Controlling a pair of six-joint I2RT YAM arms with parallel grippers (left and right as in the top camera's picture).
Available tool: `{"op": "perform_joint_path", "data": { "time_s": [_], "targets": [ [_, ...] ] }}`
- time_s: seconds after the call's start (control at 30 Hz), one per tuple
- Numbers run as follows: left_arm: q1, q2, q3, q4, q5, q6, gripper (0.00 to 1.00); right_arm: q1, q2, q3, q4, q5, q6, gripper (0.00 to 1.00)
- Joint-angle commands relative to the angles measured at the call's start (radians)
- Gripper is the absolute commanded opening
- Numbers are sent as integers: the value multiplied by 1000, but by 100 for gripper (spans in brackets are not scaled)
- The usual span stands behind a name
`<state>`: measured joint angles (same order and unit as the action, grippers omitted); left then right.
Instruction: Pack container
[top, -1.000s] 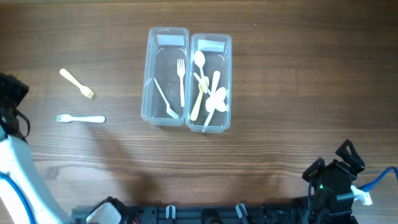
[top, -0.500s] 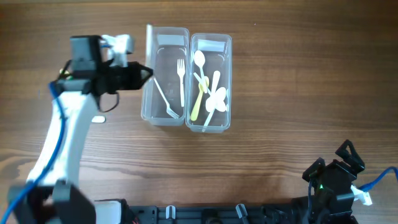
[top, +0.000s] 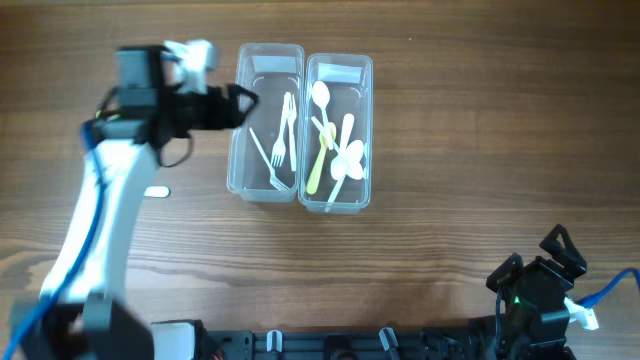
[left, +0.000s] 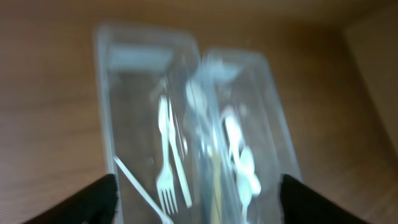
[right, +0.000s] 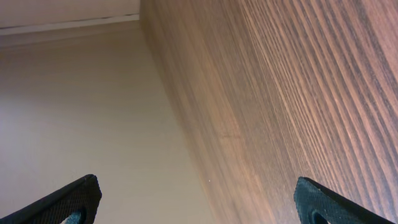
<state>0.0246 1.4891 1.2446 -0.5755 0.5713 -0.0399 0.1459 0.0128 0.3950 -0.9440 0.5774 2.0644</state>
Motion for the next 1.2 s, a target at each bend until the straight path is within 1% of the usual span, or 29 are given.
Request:
{"op": "perform_joint_path", "data": {
  "time_s": [0.0, 0.07, 0.13, 0.17, 0.2, 0.23, 0.27, 0.3, 0.33, 0.37, 0.47, 0.5, 0.57, 0.77, 0.83, 0.97, 1.1, 1.17],
  "targets": [
    [96, -201, 33, -24, 22, -27, 99, 0, -8, 4, 0, 17, 8, 100],
    [151, -283, 33, -91, -18, -13, 100, 0, -8, 4, 0, 17, 8, 100],
    [214, -345, 33, -145, -117, -20, 100, 0, -8, 4, 0, 17, 7, 100],
    [242, -359, 33, -165, -182, -90, 100, 0, -8, 4, 0, 17, 7, 100],
    [266, -364, 33, -192, -256, -197, 100, 0, -8, 4, 0, 17, 7, 100],
    [300, -360, 33, -274, -417, -417, 100, 0, -8, 4, 0, 17, 7, 100],
    [320, -348, 31, -345, -519, -558, 100, 0, -8, 4, 0, 17, 7, 100],
    [334, -328, 27, -406, -582, -670, 100, 0, -8, 4, 0, 17, 7, 100],
    [341, -309, 21, -429, -602, -727, 100, 0, -8, 4, 0, 17, 7, 100],
    [345, -280, 4, -435, -603, -759, 100, 0, -8, 4, 0, 17, 7, 100],
    [345, -188, -49, -422, -603, -798, 100, 0, -8, 4, 0, 17, 7, 100],
    [345, -106, -80, -400, -603, -836, 100, 0, -8, 4, 0, 17, 7, 100],
    [345, -6, -103, -369, -603, -860, 100, 0, -8, 4, 1, 17, 7, 100],
    [354, 303, -112, -257, -620, -862, 100, 0, -8, 4, 1, 17, 7, 100],
    [370, 373, -112, -216, -644, -862, 100, 0, -8, 4, 0, 17, 7, 100],
    [419, 409, -113, -182, -704, -862, 100, 0, -8, 4, 0, 17, 7, 100],
    [418, 409, -123, -174, -699, -863, 100, 0, -8, 4, 0, 17, 7, 100],
    [399, 409, -174, -123, -661, -863, 100, 0, -8, 4, 0, 17, 7, 100]
  ]
}}
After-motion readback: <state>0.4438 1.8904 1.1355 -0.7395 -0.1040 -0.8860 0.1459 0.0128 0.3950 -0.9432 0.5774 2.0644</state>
